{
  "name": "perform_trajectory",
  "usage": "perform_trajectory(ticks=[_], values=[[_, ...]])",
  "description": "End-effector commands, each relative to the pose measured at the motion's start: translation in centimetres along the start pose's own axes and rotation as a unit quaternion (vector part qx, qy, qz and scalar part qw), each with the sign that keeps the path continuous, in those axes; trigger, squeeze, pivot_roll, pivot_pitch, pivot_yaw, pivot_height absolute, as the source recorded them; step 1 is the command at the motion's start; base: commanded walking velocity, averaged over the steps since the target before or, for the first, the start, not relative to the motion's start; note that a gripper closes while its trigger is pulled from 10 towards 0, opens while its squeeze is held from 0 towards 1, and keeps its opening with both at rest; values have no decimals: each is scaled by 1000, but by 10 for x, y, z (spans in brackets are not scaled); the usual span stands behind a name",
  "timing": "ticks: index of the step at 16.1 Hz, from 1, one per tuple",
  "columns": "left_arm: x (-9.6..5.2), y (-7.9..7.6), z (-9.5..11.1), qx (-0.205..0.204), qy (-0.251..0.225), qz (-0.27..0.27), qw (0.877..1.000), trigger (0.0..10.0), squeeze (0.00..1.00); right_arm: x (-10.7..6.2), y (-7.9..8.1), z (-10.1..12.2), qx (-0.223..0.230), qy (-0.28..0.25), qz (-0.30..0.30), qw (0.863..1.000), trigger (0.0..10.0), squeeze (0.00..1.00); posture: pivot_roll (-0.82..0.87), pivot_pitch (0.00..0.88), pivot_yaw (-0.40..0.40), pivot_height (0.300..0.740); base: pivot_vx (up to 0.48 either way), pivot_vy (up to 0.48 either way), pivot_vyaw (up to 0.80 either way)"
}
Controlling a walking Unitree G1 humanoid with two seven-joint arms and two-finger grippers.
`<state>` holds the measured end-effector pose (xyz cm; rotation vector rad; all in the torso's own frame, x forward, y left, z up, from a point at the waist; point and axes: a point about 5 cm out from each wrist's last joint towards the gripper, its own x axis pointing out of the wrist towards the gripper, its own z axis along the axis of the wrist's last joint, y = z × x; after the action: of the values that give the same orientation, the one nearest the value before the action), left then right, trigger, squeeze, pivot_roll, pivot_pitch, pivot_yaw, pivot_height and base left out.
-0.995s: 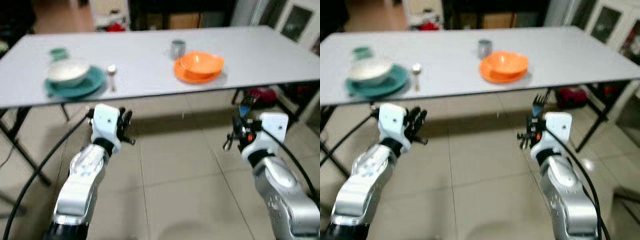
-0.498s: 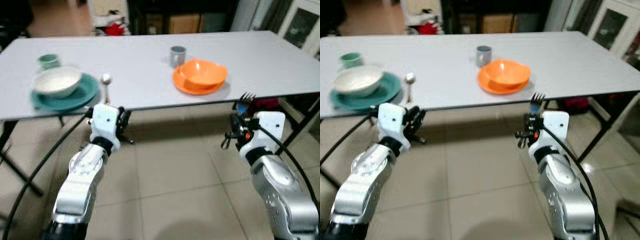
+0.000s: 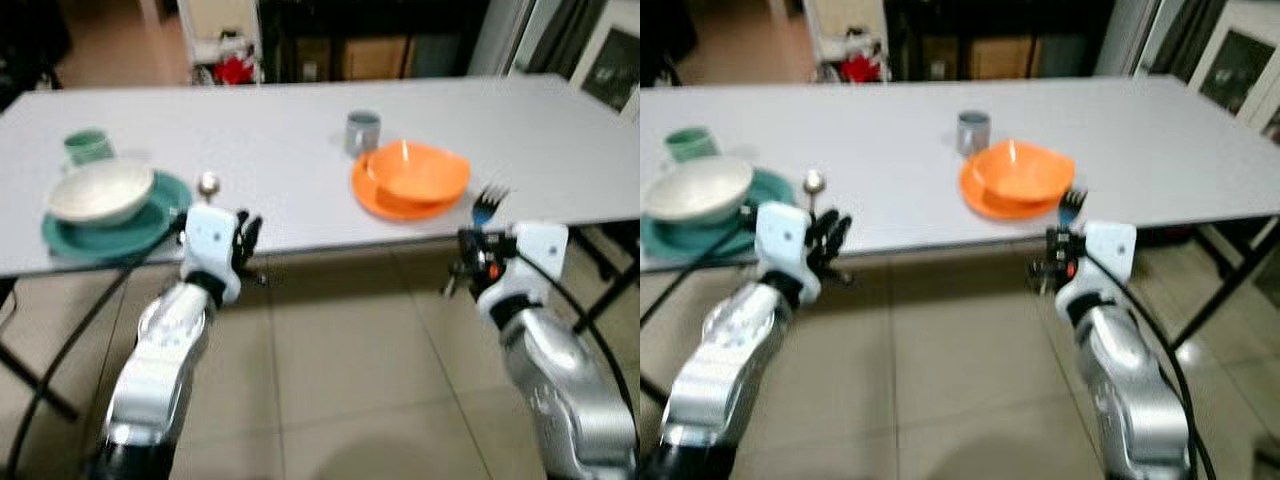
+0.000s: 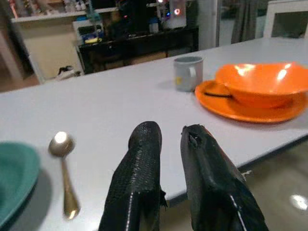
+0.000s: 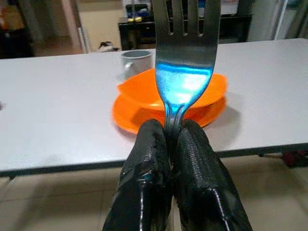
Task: Setting the table
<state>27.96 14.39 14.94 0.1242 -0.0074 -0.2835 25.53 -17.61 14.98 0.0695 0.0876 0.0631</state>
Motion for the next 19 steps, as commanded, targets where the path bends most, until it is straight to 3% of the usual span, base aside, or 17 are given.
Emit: perform_trajectory(ticks=[1, 13, 19], values=[[2, -8, 3, -1, -5, -14, 1000, 10000, 0, -2, -8, 4, -6, -6, -13, 1000, 10000, 0, 46, 0, 6, 740, 401, 0, 0], [0, -10, 2, -1, -4, -19, 1000, 10000, 0, -3, -4, 0, 10, 24, 11, 1000, 10000, 0, 47, 0, 1, 740, 398, 0, 0], [1, -21, 7, 9, -16, -88, 996, 10000, 0, 2, -6, 13, 52, 92, 45, 993, 10000, 0, 40, 0, 4, 740, 110, 0, 0]])
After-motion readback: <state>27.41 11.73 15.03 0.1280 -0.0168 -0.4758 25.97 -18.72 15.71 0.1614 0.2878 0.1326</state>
